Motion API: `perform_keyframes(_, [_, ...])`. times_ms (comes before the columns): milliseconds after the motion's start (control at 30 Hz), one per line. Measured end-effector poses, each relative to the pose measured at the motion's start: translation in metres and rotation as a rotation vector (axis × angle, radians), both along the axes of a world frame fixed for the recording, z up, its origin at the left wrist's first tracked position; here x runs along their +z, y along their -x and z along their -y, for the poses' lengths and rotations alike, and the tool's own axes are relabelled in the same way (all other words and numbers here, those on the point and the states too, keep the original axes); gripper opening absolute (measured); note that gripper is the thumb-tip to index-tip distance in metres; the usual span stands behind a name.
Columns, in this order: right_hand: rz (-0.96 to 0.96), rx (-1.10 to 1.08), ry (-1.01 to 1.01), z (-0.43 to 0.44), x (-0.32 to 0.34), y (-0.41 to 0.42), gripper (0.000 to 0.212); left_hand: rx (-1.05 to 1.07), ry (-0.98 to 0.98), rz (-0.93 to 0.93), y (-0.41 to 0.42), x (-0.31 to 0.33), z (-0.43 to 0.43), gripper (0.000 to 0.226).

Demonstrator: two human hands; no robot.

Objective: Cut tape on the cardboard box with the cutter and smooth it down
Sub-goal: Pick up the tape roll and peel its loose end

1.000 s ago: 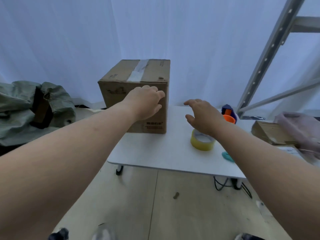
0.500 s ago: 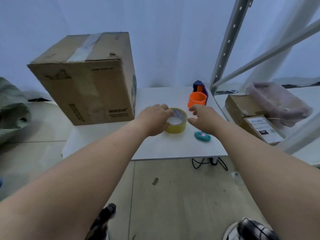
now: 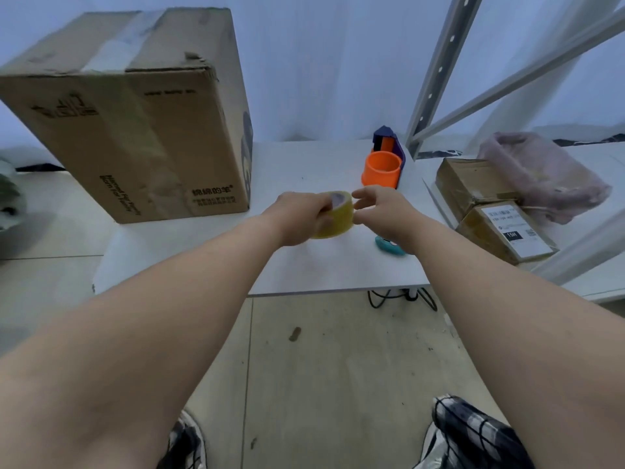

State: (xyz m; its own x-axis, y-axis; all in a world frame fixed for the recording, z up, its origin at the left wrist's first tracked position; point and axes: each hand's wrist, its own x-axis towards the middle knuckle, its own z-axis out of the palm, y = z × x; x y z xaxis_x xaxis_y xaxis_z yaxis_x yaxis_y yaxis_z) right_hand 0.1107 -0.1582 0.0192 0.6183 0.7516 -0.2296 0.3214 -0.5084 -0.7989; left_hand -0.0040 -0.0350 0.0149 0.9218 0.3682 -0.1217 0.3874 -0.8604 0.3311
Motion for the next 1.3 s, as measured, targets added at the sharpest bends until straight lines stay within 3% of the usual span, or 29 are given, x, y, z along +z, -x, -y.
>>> perform_keyframes(200, [-0.052,-0.082,-0.143,-0.006,0.005,0.01,0.061,0.018,0.21,0.091,0.013,0.023,0.0,0.021])
perform_keyframes(300, [-0.215,-0.051,-0.114,-0.005,0.007,0.007,0.073,0.023,0.303,0.108,0.02,0.028,-0.005,0.014])
perform_keyframes(400, [-0.285,0.01,-0.077,-0.001,0.007,0.004,0.068,0.009,0.323,0.104,0.025,0.03,-0.008,0.013])
perform_keyframes(533, [-0.161,-0.045,-0.169,-0.002,0.009,0.005,0.055,0.029,0.322,0.12,0.024,0.03,-0.008,0.007])
perform_keyframes(867, [0.031,-0.125,-0.306,-0.011,0.016,0.015,0.012,0.098,0.337,0.148,0.02,0.031,-0.006,0.022])
perform_keyframes(1000, [0.083,-0.146,-0.324,-0.013,0.015,0.015,0.014,0.103,0.343,0.144,0.021,0.033,-0.003,0.022])
perform_keyframes(1200, [0.493,-0.098,-0.301,-0.019,0.018,0.016,0.013,0.197,0.415,0.245,0.013,0.04,0.003,0.025])
perform_keyframes(1300, [0.601,-0.071,-0.288,-0.02,0.019,0.018,0.012,0.226,0.386,0.279,0.008,0.046,0.004,0.027])
